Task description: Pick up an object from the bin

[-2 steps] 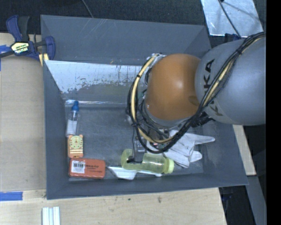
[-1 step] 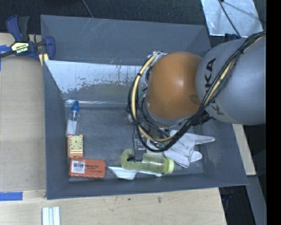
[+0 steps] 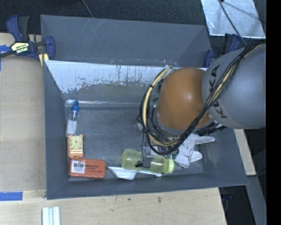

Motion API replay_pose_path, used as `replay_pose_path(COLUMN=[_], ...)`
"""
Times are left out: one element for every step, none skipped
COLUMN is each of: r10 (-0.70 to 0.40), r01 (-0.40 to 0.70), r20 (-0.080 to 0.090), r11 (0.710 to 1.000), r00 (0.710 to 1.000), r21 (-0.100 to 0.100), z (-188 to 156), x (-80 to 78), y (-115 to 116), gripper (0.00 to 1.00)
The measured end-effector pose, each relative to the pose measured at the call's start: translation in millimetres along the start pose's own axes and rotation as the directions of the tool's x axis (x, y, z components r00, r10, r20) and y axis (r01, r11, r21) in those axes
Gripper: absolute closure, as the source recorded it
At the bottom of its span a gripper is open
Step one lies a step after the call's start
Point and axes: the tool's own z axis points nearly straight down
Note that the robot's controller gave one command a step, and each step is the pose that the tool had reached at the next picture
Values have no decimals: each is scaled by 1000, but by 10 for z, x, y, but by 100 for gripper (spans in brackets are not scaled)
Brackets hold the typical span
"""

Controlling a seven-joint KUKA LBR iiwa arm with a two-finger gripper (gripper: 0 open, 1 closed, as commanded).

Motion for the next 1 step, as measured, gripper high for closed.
replay_pose_path(r10=[-81], r01=[82], r20=[-16], r11=[997], r00=[997], r21=[5], z=[317], x=[72], y=[-282], gripper=[0])
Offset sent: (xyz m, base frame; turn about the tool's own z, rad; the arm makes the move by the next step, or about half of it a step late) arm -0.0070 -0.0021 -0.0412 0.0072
